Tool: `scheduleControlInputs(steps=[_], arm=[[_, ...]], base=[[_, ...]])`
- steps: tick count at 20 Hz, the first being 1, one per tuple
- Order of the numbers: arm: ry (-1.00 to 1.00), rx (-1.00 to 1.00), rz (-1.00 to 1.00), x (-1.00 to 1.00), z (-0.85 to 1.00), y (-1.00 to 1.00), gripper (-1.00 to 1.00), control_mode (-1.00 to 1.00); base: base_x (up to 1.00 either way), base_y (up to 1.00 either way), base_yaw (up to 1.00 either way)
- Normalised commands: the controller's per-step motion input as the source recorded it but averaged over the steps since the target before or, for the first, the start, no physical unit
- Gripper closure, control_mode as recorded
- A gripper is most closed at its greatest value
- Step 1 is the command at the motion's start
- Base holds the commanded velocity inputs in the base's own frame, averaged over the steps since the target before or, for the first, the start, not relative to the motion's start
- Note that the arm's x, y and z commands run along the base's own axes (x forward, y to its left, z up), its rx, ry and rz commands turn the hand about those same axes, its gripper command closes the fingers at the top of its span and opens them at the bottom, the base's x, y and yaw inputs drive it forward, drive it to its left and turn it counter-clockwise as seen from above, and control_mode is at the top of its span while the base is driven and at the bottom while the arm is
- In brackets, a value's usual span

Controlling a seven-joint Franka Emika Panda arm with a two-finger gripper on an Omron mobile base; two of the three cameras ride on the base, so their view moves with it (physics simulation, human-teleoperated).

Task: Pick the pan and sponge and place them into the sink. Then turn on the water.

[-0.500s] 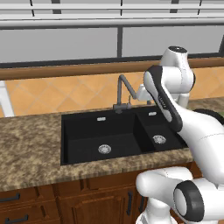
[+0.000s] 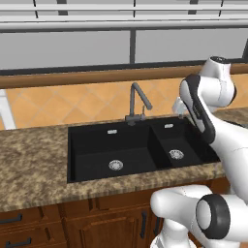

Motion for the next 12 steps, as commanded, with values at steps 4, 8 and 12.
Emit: scheduleControlInputs(steps=[4,8,12], arm=[[0.0,0.0,0.0,0.03,-0.44,-1.0,-1.0,-1.0],[0.02,0.0,0.0,0.04,-0.49,-1.0,-1.0,-1.0],[0.02,0.0,0.0,0.23,-0.56,-1.0,-1.0,-1.0]], base=[[0.0,0.0,0.0],[0.0,0.0,0.0],[0.0,0.0,0.0]])
